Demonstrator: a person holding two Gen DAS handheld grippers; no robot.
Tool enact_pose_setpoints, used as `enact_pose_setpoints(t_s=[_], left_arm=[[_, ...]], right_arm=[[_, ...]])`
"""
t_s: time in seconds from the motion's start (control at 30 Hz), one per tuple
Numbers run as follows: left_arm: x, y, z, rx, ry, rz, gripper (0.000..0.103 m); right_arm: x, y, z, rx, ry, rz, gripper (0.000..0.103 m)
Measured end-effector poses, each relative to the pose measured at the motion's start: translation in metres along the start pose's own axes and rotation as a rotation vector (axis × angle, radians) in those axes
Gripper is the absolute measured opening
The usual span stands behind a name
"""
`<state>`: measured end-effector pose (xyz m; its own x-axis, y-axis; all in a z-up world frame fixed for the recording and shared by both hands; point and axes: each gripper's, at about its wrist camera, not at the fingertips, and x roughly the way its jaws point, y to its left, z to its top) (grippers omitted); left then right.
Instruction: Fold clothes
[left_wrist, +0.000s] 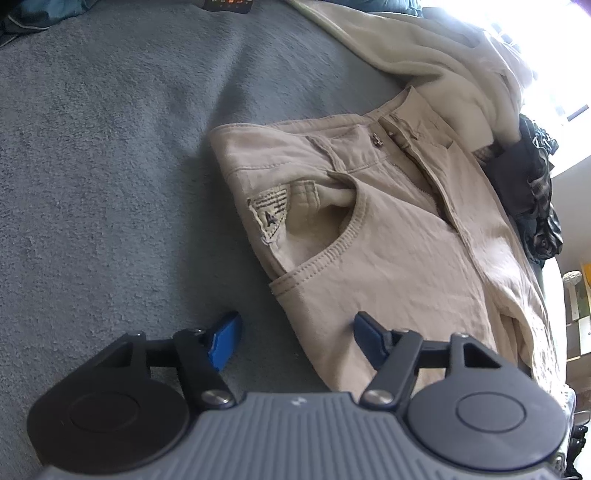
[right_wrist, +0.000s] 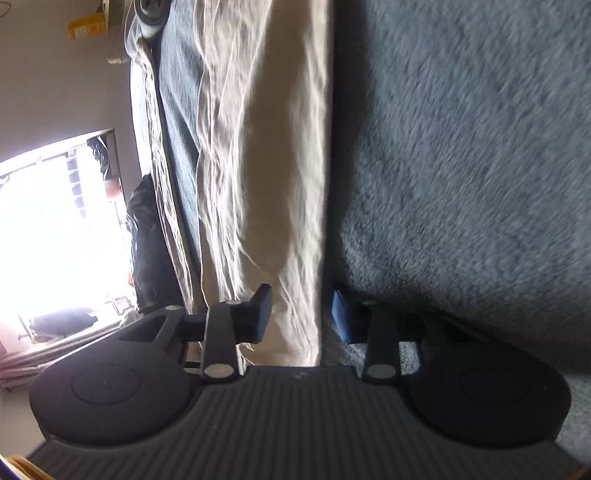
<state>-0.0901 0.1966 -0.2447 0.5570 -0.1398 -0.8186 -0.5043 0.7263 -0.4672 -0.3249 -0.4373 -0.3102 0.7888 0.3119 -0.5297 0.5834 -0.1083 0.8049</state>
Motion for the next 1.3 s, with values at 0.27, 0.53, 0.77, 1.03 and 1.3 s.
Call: enact_pose_setpoints(t_s=[0.27,0.53,0.77,1.03,1.3], left_arm=[[0.002,0.005,0.000,-0.021,-0.006,-0.015,0.062],[0.005,0.005,-0.001,-0.020,-0.009,-0.025,0.062],[0.008,0.005,-0.001,-0.018,-0.005,-0.035,0.061],[0.005,0.002,0.000,-0.025,-0.033,-0.036,0.022],[-0.009,-0.017,0.015,0.039,-0.106,-0.051,0.015]], right_arm=[[0.000,0.012,0.005,-0.022,-0.087,0.007,0.007],[0.010,0.026,0.012,-0.071,-0.099,0.008,0.002],[0.015,0.086,0.019,-0.236,-0.114,0.110,0.001],[0.019,0.113,0.024,-0.291,-0.109,0.160,0.001],[0.018,0.120,0.030,-0.310,-0.127,0.169,0.001]])
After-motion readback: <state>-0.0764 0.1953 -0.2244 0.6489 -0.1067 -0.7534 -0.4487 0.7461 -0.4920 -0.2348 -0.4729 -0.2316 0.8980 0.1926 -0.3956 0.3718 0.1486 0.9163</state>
